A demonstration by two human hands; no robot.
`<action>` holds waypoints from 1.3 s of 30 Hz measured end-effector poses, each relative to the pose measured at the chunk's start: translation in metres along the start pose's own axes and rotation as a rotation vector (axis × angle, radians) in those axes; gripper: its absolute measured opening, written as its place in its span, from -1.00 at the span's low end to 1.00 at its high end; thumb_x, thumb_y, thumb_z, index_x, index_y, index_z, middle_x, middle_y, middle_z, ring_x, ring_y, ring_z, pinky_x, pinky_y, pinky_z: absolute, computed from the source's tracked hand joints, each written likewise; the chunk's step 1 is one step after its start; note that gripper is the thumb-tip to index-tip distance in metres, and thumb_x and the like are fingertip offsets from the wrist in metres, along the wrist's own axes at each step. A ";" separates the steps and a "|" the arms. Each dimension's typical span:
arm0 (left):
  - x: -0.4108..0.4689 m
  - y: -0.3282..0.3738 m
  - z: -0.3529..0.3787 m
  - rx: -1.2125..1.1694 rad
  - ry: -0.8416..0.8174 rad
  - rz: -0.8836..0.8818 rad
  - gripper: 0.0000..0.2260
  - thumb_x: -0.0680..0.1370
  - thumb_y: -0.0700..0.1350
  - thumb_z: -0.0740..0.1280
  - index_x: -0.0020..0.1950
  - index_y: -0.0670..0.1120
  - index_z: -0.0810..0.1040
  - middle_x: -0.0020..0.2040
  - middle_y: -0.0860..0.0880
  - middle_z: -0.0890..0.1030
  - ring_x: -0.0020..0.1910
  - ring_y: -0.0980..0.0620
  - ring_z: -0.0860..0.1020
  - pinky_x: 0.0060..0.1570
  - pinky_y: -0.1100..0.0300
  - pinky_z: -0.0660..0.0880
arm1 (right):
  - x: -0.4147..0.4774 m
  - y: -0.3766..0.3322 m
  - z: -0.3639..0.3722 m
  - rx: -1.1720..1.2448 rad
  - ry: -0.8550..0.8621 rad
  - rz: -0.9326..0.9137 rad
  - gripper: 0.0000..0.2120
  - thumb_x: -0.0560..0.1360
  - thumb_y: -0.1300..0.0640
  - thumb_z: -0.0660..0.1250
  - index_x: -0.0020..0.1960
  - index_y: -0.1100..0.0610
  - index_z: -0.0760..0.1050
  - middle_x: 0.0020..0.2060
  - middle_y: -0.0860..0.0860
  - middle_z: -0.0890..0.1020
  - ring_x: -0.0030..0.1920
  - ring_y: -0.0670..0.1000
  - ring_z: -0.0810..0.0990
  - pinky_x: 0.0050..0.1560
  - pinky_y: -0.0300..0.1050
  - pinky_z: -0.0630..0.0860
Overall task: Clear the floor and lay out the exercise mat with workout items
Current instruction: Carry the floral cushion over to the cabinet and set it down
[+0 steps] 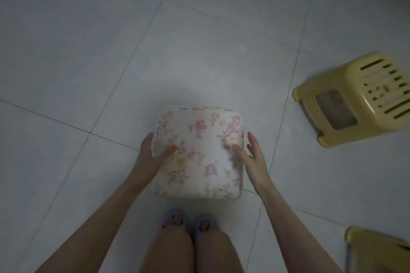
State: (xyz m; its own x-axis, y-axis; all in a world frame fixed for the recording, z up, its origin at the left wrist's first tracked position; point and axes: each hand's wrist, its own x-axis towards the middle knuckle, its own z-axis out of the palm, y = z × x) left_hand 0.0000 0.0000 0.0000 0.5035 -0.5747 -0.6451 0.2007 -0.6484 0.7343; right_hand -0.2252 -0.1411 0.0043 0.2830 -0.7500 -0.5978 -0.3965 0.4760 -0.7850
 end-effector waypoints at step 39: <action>-0.203 0.376 -0.150 -0.232 -0.016 0.303 -0.59 0.26 0.03 0.54 0.03 0.23 0.50 -0.10 0.25 0.66 -0.19 0.19 0.65 -0.38 0.29 0.56 | -0.173 -0.417 -0.029 0.151 -0.159 -0.195 -0.48 0.39 0.05 0.49 0.24 -0.21 0.35 -0.05 -0.18 0.67 -0.09 -0.12 0.68 -0.26 -0.25 0.59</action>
State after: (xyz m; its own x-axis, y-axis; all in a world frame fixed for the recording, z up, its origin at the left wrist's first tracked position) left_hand 0.0993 -0.0523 0.4381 0.5566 -0.7318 -0.3933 0.2305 -0.3188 0.9194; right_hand -0.1339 -0.2228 0.4399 0.4790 -0.7585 -0.4419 -0.1897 0.4021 -0.8957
